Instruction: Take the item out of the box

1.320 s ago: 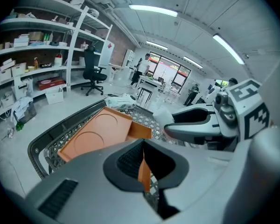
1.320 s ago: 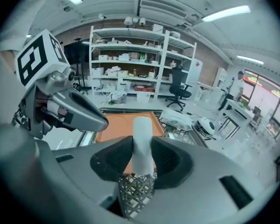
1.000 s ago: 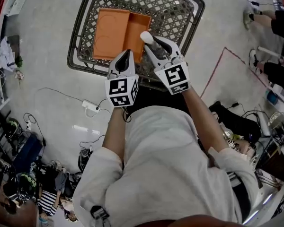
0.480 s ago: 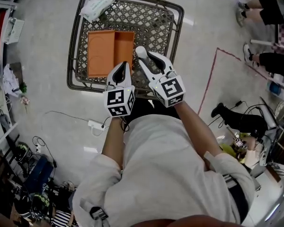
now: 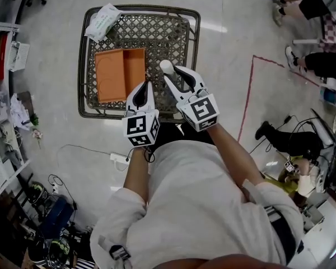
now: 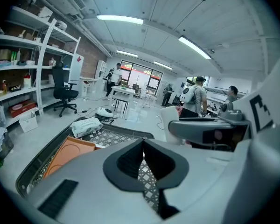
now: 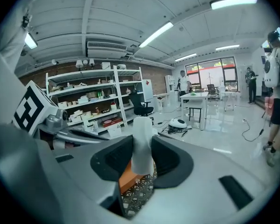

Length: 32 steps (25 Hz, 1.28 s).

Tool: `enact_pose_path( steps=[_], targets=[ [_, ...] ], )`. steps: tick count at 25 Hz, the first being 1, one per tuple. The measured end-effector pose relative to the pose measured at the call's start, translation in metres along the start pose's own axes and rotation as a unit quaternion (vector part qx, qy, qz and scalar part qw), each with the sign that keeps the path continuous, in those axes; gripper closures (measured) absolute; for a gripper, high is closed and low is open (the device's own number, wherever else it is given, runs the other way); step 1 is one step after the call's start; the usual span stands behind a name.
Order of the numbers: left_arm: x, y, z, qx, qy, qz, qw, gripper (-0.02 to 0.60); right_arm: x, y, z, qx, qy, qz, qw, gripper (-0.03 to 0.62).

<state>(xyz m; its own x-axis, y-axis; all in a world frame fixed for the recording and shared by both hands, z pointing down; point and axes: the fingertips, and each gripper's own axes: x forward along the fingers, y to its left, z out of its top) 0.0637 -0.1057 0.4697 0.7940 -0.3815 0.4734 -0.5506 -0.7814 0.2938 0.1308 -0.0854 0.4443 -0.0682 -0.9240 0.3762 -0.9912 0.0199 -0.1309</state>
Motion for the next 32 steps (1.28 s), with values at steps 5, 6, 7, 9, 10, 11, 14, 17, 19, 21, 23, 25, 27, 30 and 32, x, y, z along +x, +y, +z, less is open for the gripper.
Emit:
enact_pose_path(
  steps=[5,6,7,9,10,11,14,17,19,21,23,25,27,30,32],
  targets=[
    [-0.009,-0.017,0.02,0.016,-0.029,0.011,0.9994,0.571,-0.02,-0.002,0.014,-0.008,-0.02,0.002,1.0,0.47],
    [-0.011,-0.019,0.024,0.018,-0.035,0.014,0.9991,0.571,-0.024,-0.001,0.017,-0.009,-0.025,0.005,1.0,0.47],
    [-0.014,-0.021,0.028,0.02,-0.042,0.019,0.9987,0.571,-0.029,0.0,0.02,-0.01,-0.03,0.007,0.999,0.47],
    [-0.021,-0.026,0.037,0.025,-0.056,0.029,0.9977,0.571,-0.038,0.0,0.026,-0.015,-0.039,0.01,0.999,0.47],
    [-0.025,-0.028,0.041,0.028,-0.063,0.033,0.9971,0.571,-0.042,0.0,0.029,-0.016,-0.044,0.01,0.999,0.47],
    [-0.028,-0.031,0.045,0.031,-0.07,0.036,0.9964,0.571,-0.047,-0.001,0.032,-0.017,-0.049,0.01,0.999,0.47],
    [-0.035,-0.041,0.054,0.036,-0.088,0.043,0.9945,0.571,-0.059,-0.003,0.039,-0.018,-0.064,0.009,0.998,0.47],
    [-0.042,-0.054,0.061,0.043,-0.102,0.05,0.9926,0.571,-0.072,-0.004,0.048,-0.024,-0.079,0.014,0.996,0.47],
    [-0.045,-0.064,0.068,0.05,-0.113,0.054,0.9909,0.571,-0.08,-0.007,0.054,-0.029,-0.09,0.016,0.995,0.47],
    [-0.048,-0.074,0.073,0.055,-0.123,0.056,0.9892,0.571,-0.089,-0.011,0.06,-0.031,-0.099,0.016,0.994,0.47],
    [-0.051,-0.083,0.076,0.06,-0.13,0.058,0.988,0.571,-0.097,-0.012,0.064,-0.034,-0.107,0.018,0.994,0.47],
    [-0.054,-0.089,0.079,0.065,-0.135,0.063,0.9867,0.571,-0.104,-0.013,0.067,-0.039,-0.114,0.02,0.992,0.47],
    [-0.057,-0.095,0.083,0.07,-0.142,0.068,0.985,0.571,-0.111,-0.015,0.072,-0.045,-0.123,0.023,0.991,0.47],
    [-0.063,-0.105,0.091,0.077,-0.155,0.076,0.9819,0.571,-0.121,-0.019,0.08,-0.05,-0.134,0.027,0.989,0.47],
    [-0.067,-0.112,0.095,0.081,-0.164,0.081,0.9799,0.571,-0.128,-0.02,0.086,-0.055,-0.141,0.03,0.988,0.47]
  ],
)
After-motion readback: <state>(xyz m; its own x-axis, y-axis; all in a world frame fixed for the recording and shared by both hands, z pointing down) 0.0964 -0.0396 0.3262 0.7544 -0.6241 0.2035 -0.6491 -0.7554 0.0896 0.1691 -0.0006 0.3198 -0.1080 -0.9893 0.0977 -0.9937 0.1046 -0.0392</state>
